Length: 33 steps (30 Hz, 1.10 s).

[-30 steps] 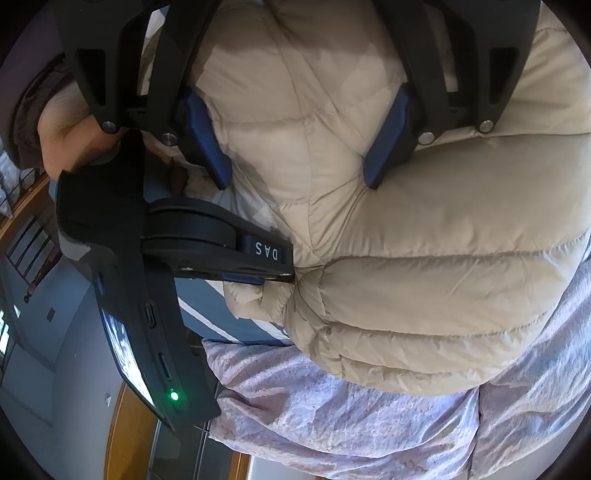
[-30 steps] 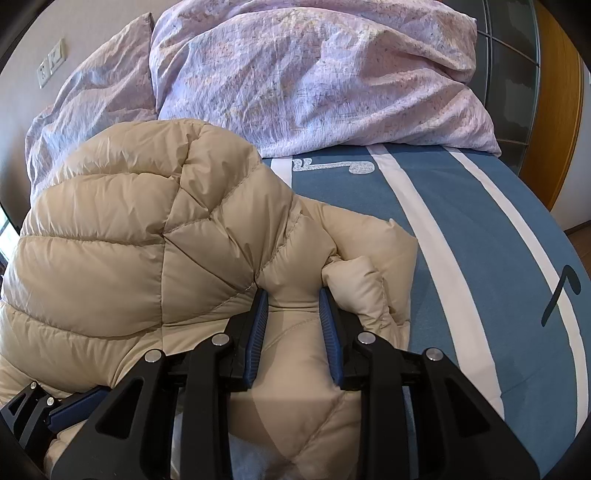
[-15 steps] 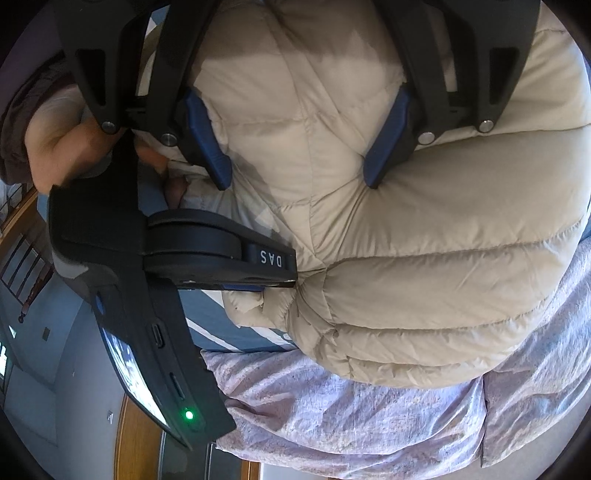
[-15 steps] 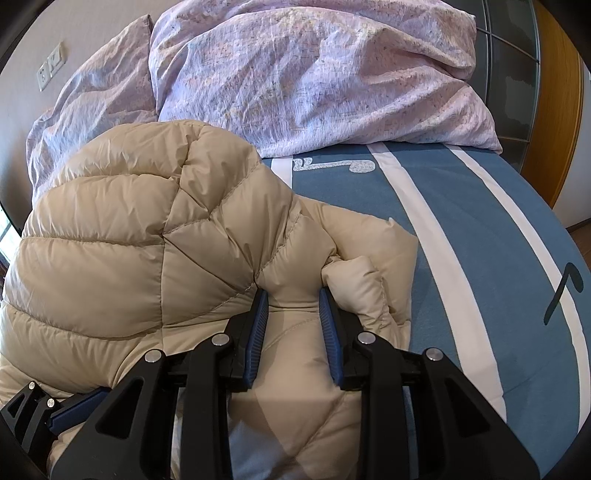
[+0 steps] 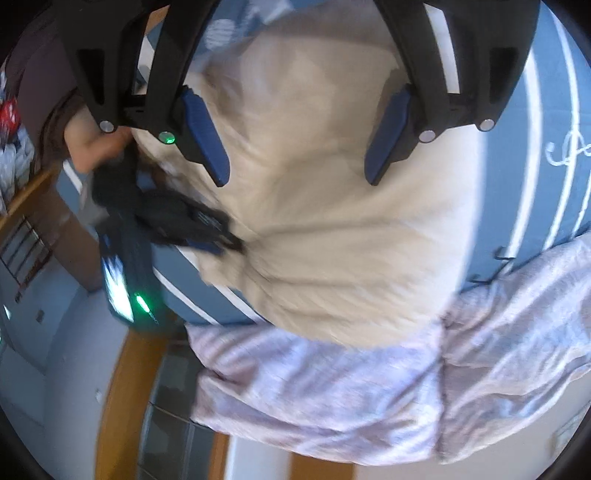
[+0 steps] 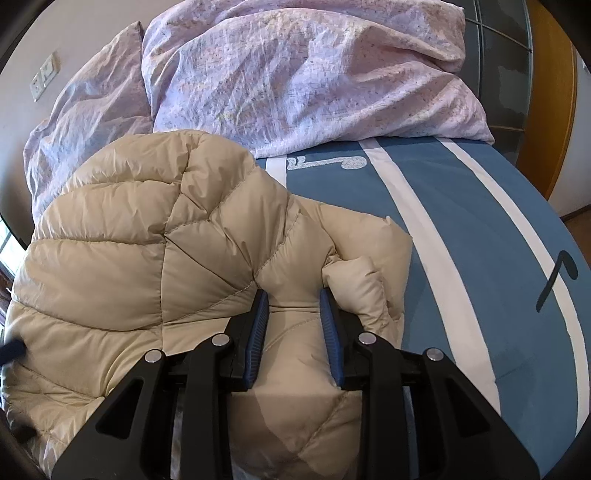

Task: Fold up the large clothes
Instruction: 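Fold the held jacket side over the body with the right gripper toward the left gripper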

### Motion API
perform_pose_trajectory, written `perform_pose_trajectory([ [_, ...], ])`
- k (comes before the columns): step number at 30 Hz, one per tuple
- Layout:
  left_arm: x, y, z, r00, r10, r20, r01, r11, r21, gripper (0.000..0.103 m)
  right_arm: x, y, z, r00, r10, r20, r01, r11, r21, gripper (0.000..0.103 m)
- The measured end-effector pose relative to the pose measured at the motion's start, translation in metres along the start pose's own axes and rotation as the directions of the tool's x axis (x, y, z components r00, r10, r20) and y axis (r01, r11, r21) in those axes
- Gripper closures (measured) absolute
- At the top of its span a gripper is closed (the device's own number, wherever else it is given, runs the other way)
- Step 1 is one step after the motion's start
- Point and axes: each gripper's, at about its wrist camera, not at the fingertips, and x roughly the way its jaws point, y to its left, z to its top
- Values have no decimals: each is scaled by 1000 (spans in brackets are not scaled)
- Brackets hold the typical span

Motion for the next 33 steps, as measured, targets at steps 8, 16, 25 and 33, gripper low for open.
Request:
perform_pose_trajectory([
  [8,23,83,38,996,65,-63,-74,986,-149,23,0,0,0,1000,-3,-4,3,1000,3,72],
  [16,49,105,40,994,22,-106,-43,980,-196,17,-10,-6,1,1000,24,-4,-24,999,49,71],
  [25,70,90,32,987,65,-148,-83,989,-121,17,-8,-1,-4,999,-28,-36,29,999,20,68],
  [33,82,89,23,984,89,-153,-106,988,-109,17,-7,-5,-5,999,-23,-26,24,999,29,68],
])
